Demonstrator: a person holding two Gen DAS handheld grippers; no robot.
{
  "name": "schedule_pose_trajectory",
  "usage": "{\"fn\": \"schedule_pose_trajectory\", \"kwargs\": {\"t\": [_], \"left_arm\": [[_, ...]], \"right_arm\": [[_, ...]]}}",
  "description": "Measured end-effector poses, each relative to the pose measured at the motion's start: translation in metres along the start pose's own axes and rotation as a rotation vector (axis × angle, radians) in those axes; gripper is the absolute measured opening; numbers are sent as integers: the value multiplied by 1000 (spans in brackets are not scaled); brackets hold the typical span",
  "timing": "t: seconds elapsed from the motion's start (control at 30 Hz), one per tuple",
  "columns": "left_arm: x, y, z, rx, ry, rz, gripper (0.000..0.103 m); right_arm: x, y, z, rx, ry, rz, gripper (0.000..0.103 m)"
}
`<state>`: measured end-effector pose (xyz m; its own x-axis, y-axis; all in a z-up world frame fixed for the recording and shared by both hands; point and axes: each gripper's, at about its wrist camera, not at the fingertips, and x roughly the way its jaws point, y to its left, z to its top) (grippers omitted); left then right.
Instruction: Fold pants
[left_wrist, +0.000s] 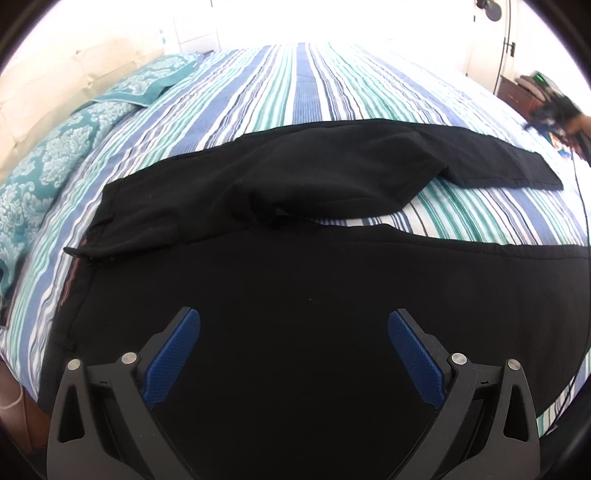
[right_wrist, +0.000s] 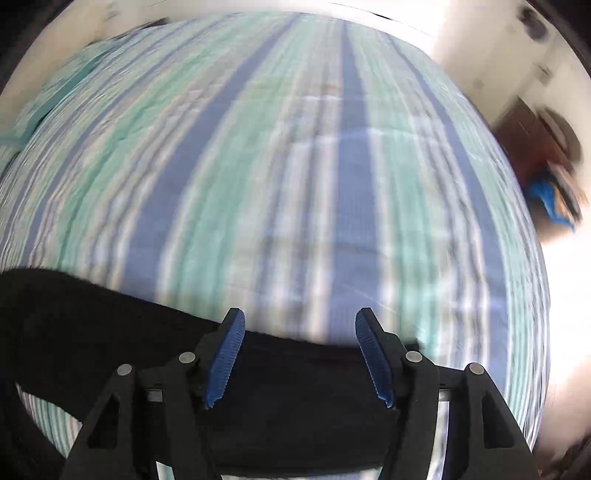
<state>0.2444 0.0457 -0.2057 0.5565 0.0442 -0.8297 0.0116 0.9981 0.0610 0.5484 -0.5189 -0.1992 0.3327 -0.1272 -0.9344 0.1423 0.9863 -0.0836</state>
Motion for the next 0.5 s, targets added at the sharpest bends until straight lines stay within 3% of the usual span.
{"fn": "schedule_pose_trajectory", "kwargs": {"t": [0.07, 0.2, 0.23, 0.27, 0.37, 0.43, 0.5], "left_arm": [[2, -4, 0, 6, 7, 0, 102], [9, -14, -3, 27, 20, 12, 102], [11, -16, -4, 35, 27, 14, 102], [13, -19, -5, 43, 33, 17, 102], [16, -26, -7, 63, 40, 12, 102], [14, -31, -8, 80, 29, 5, 102], [12, -36, -9, 109, 13, 15, 102]], "right_arm": [[17, -46, -33, 147, 42, 18, 63], [54, -56, -66, 242, 79, 122, 60], [55, -49, -66, 223, 65, 157, 29], [47, -36, -59, 143, 29, 117, 15], [29, 3, -37, -133, -84, -176, 14], [26, 12, -22, -166, -136, -225, 14], [33, 19, -13, -159, -109, -241, 16]]}}
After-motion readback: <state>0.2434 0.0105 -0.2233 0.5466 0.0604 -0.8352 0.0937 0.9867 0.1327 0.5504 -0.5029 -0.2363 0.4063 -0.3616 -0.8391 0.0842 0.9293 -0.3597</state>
